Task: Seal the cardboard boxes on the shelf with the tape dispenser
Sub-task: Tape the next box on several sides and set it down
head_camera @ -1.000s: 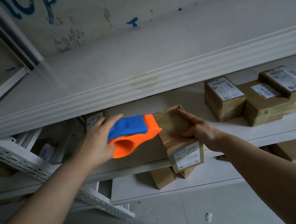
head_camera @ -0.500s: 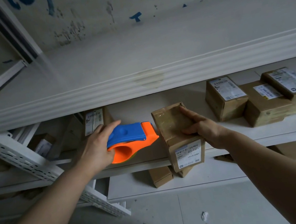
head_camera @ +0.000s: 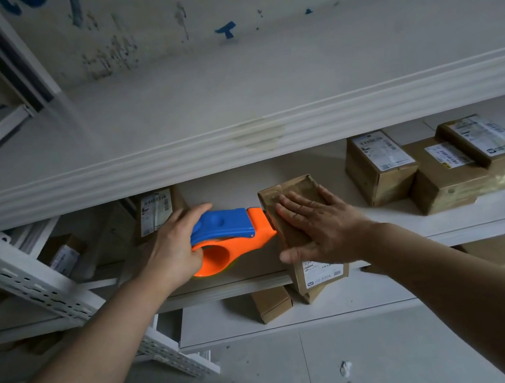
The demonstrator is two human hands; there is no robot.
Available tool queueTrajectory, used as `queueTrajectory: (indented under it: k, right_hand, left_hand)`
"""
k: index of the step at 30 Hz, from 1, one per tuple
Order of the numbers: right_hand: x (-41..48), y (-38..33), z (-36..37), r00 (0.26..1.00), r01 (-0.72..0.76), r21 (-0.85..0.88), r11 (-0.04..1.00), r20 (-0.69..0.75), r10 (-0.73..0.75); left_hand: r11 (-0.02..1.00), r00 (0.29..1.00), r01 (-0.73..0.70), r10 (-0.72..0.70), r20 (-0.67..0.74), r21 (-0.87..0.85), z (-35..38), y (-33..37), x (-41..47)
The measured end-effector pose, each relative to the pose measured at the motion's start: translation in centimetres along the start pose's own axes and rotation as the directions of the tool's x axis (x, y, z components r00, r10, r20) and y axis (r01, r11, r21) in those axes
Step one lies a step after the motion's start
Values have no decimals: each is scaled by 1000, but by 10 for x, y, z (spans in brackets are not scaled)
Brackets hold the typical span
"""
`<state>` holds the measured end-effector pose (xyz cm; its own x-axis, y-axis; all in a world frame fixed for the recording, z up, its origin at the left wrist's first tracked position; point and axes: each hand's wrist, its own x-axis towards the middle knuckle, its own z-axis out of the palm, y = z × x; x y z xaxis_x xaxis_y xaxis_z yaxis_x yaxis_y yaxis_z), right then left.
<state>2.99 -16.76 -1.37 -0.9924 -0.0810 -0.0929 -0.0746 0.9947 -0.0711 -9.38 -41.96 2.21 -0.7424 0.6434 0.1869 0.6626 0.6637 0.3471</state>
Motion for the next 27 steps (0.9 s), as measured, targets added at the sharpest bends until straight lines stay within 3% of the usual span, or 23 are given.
queueTrajectory:
  k: [3,6,10,12,14,16,18,22,24,27]
  right_hand:
    - [0,-7,1,999,-40,-94,995,10,41]
    - [-1,-18,11,989,-106,-54,993,-110,100]
    - [-5,-14,14,959,-79,14,997,-273,80]
    - [-7,-5,8,937,-87,157,984,-323,135]
    - [-9,5,5,900,-52,451,891,-365,237]
    - [-15,15,14,883,42,738,673,-343,320]
    - [-23,25,30,875,54,861,506,-285,392]
    - [-43,50,69,855,-239,864,443,-30,519]
    - [-47,51,74,860,-285,878,385,57,507]
    - [-35,39,68,882,-277,869,410,62,466]
  left_hand:
    - [1000,1000,16,-16,-1,-10,3,-2,-2]
    - [998,999,46,-46,-1,-44,8,-7,-7]
    - [991,998,69,-69,5,-110,14,-6,-6]
    - [992,998,36,-41,-41,-117,14,3,-1]
    - [994,996,-5,-5,-93,-112,10,18,9]
    - [997,995,-45,38,-93,-69,8,35,19]
    - [993,994,-103,105,-40,49,12,53,29]
    - [962,988,-144,124,96,234,39,82,33]
    - [971,992,-111,97,78,211,45,85,34]
    - [974,995,-71,55,81,215,45,83,42]
